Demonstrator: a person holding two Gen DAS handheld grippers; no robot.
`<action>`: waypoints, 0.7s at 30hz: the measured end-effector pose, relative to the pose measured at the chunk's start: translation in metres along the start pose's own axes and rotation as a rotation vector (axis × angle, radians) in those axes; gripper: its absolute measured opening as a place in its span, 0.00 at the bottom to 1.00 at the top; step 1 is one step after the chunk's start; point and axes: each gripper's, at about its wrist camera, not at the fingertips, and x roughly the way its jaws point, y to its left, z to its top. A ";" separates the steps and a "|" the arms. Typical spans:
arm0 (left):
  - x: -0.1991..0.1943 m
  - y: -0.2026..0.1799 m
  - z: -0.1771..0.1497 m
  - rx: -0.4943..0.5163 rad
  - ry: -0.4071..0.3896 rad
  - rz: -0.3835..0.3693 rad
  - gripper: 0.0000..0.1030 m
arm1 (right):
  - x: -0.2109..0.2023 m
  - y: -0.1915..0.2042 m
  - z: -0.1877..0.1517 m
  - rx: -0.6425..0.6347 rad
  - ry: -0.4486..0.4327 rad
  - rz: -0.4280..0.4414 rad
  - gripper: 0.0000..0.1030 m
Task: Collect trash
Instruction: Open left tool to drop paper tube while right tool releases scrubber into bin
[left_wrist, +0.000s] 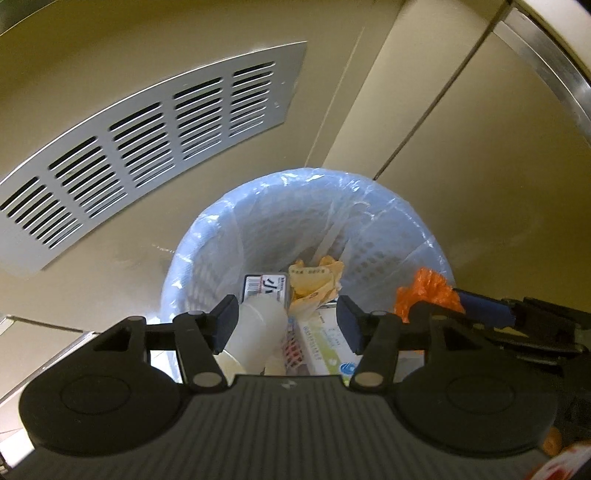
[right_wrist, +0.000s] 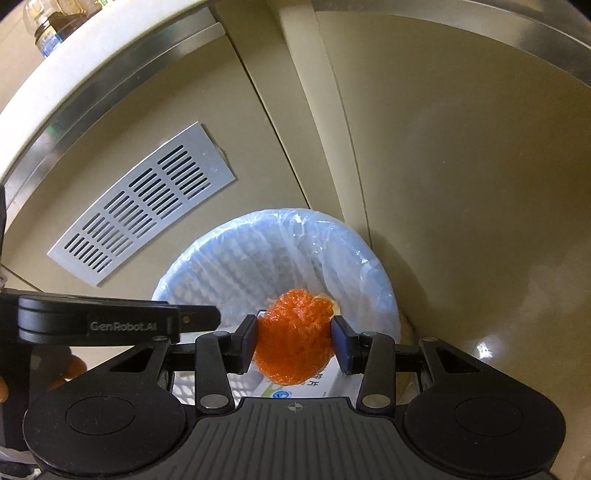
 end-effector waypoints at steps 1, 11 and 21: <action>0.000 0.001 0.000 0.000 0.001 0.006 0.53 | 0.001 0.001 0.000 -0.001 0.002 0.002 0.41; -0.013 0.011 0.002 0.003 -0.002 0.021 0.53 | 0.008 0.009 0.007 -0.011 -0.034 -0.001 0.51; -0.021 0.018 -0.002 0.007 -0.005 0.022 0.53 | 0.014 0.008 0.008 -0.001 -0.033 -0.014 0.61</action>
